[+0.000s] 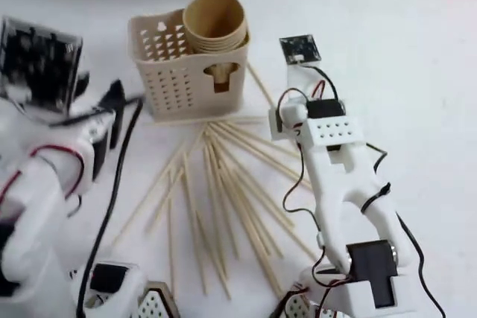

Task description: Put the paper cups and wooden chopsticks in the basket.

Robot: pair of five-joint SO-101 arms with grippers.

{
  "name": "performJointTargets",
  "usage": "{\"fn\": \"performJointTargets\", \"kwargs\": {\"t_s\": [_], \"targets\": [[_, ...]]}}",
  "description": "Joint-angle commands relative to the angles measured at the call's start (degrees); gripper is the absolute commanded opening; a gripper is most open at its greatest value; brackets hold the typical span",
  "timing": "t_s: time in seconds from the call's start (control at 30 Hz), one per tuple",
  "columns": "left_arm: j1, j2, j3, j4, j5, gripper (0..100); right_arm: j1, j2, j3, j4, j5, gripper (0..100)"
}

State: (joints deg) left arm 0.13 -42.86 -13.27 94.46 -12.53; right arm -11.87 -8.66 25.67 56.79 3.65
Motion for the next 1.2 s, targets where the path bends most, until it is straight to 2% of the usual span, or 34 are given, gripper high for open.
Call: {"fn": "performJointTargets", "kwargs": {"t_s": [0.0, 0.07, 0.23, 0.37, 0.57, 0.63, 0.8, 1.17], "targets": [[-0.40, -12.79, 21.98, -9.58, 0.26, 14, -1.98, -2.77, -0.53, 1.36, 0.53, 12.3], [-0.40, -17.80, 31.38, -14.24, 0.26, 14, -3.03, -3.47, -0.62, 2.59, 1.23, 12.4], [-3.38, -27.65, 49.14, -23.38, 0.26, 15, -6.55, -7.25, -0.35, 11.03, 15.91, 12.6], [-7.96, -30.55, 56.79, -26.55, 0.26, 15, -6.64, -7.60, -0.18, 12.44, 22.95, 13.8], [-9.98, -30.64, 65.58, -29.45, 0.26, 15, -6.90, -2.33, 0.44, 12.26, 25.23, 31.3], [-9.98, -30.81, 68.22, -30.86, 0.35, 15, -6.99, 1.01, 0.26, 11.82, 25.67, 34.1], [-9.98, -30.81, 73.76, -33.76, 0.62, 15, -7.08, 7.78, 0.35, 8.04, 33.05, 34.4], [-10.07, -30.81, 81.14, -37.63, 0.26, 15, -11.21, 15.43, 0.44, 2.15, 34.02, 34.4]]}}
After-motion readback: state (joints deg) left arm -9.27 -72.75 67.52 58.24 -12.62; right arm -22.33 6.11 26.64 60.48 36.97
